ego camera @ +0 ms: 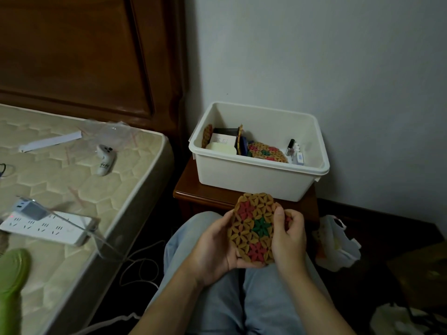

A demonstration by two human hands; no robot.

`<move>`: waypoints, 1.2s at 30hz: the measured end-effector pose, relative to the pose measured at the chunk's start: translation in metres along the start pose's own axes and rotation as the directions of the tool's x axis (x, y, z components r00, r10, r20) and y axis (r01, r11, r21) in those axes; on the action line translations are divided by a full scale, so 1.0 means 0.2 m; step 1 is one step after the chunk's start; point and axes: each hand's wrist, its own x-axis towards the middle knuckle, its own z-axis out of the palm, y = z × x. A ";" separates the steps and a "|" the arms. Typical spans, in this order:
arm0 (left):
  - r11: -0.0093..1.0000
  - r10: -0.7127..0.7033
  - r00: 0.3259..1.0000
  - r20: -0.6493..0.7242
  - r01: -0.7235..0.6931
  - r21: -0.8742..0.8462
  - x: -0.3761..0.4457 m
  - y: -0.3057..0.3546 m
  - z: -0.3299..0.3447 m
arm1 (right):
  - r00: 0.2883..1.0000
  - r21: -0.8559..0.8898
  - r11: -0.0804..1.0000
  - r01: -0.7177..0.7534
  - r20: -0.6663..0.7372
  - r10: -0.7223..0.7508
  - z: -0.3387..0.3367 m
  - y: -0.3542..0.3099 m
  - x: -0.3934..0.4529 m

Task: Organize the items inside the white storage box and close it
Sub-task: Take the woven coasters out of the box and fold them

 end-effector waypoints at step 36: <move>0.885 0.393 0.900 -0.190 -0.315 0.343 0.05 0.54 0.11 | 0.948 0.021 0.949 0.314 0.045 -0.314 0.30 -0.55 0.23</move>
